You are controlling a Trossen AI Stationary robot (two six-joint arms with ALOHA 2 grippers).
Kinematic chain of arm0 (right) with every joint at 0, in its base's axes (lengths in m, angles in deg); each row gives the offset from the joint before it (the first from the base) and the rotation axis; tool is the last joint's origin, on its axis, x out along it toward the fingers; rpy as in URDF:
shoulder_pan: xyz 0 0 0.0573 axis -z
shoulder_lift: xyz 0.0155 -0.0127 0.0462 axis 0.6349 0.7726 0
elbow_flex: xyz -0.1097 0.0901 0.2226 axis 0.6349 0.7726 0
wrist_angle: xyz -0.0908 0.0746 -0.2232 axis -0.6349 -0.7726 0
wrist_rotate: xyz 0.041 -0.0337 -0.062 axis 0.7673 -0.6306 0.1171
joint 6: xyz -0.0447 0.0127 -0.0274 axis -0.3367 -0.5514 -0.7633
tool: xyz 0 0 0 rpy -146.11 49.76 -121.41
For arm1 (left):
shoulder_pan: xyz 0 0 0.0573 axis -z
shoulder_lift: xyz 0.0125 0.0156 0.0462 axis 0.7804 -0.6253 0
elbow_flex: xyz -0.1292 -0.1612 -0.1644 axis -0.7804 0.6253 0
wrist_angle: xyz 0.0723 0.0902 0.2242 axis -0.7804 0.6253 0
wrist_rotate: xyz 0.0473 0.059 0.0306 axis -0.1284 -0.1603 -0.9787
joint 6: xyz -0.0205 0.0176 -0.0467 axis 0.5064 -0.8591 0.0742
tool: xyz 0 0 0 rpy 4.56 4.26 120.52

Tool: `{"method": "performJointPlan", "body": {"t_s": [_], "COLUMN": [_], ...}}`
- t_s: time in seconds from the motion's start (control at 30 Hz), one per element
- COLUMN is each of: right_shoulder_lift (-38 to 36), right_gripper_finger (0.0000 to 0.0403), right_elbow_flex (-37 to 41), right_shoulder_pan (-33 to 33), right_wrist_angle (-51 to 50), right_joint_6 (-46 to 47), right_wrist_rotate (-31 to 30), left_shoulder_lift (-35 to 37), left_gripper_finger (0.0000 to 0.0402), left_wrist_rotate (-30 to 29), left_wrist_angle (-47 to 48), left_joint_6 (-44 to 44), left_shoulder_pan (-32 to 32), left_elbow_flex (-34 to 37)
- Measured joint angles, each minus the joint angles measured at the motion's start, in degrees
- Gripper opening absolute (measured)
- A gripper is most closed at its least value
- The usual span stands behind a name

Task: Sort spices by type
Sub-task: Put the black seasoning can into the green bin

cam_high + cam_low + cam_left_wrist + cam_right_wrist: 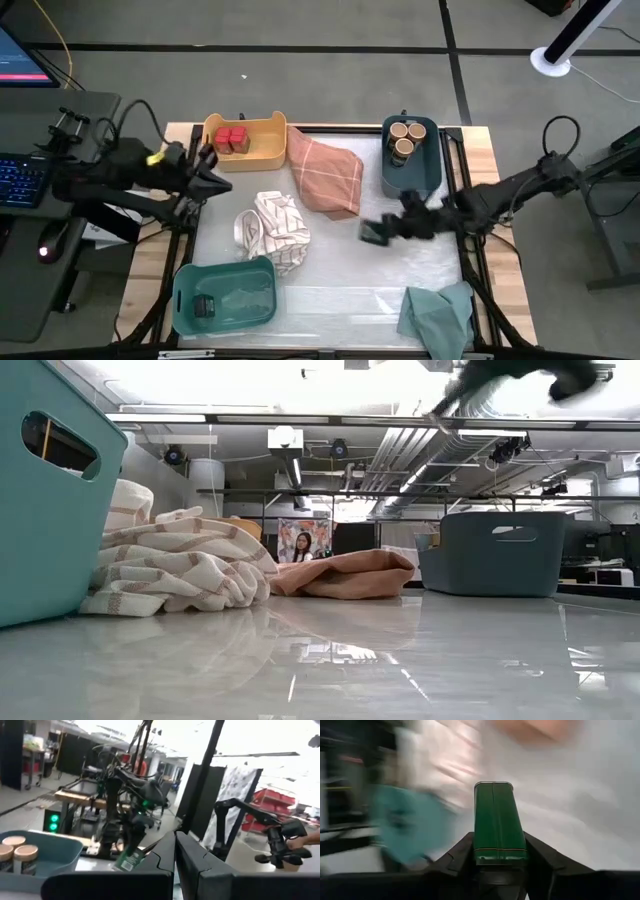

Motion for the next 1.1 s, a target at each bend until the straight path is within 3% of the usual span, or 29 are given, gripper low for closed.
{"method": "performJointPlan", "body": {"t_s": [0.1,0.23,0.43,0.63,0.67,0.8,0.93,1.1], "right_shoulder_lift": [5.8,19.5,43.9,62.9,64.6,64.2,64.5,64.7], "right_gripper_finger": [0.0117,0.0117,0.0117,0.0117,0.0117,0.0117,0.0117,0.0117], "right_elbow_flex": [-7.0,-19.6,-46.2,-74.3,-75.3,-65.9,-62.9,-61.4], "right_shoulder_pan": [5.6,10.1,11.5,11.5,11.6,11.9,11.7,10.5], "right_wrist_angle": [8.1,12.8,11.5,2.6,3.6,18.1,18.4,18.3], "right_joint_6": [-13.7,-28.1,-46.3,-59.0,-60.3,-58.8,-60.8,-64.7], "right_wrist_rotate": [2.0,8.9,21.5,25.8,26.1,28.9,26.8,25.9], "left_shoulder_lift": [1.4,1.7,1.7,1.7,1.7,1.0,-1.2,-8.3], "left_gripper_finger": [0.0,0.0,0.0,0.0,0.0,0.0,0.0,0.0], "left_wrist_rotate": [0.0,0.0,-0.5,-0.5,-0.5,-0.7,-3.3,-11.5], "left_wrist_angle": [1.0,4.2,7.0,6.7,6.8,6.8,7.0,7.7], "left_joint_6": [-0.1,0.3,-1.1,-0.8,0.1,3.6,7.2,12.5], "left_shoulder_pan": [1.1,3.1,4.2,4.2,4.2,5.6,9.2,16.6], "left_elbow_flex": [0.0,0.0,0.0,0.0,0.0,0.0,0.0,0.0]}}
